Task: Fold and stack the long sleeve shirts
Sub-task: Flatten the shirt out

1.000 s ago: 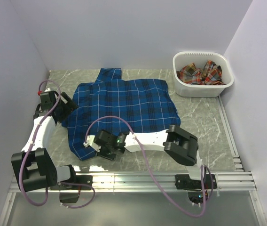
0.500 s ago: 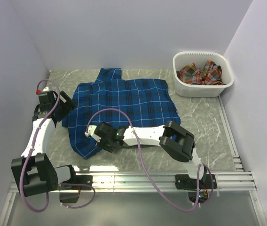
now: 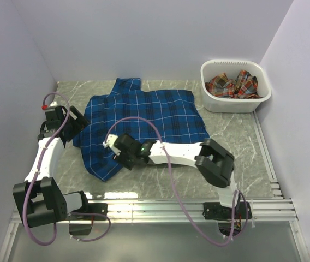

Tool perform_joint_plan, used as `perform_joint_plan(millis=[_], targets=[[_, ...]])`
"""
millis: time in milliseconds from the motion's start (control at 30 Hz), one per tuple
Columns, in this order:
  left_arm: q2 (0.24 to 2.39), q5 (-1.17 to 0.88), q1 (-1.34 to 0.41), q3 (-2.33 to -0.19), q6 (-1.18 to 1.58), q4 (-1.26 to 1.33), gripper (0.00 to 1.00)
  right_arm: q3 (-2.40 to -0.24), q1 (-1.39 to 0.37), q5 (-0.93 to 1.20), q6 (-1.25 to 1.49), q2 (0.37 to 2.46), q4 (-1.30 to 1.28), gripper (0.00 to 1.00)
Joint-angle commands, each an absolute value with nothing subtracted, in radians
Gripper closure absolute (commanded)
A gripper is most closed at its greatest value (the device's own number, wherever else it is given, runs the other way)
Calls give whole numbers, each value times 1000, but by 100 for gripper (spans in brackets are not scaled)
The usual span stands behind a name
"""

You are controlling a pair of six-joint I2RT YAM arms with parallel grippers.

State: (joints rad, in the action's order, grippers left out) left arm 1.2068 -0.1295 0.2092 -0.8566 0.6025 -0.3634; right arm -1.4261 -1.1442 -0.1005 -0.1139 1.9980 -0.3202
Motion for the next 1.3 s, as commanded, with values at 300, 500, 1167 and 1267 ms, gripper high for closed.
perform_joint_plan(millis=[300,500,1167,1267], targets=[[1227,-133,170,-804,595,-402,10,-1217,-941,-107,35,1654,-377,26],[1114,-80,170,-681,664,-443,9,-1089,-818,-55,193,1574,-390,24],[1048,-121,170,-503,876,-431,14,-738,-216,35,540,1387,-374,21],[1080,-143,169,-494,885,-411,23,-727,-218,84,540,1439,-361,23]])
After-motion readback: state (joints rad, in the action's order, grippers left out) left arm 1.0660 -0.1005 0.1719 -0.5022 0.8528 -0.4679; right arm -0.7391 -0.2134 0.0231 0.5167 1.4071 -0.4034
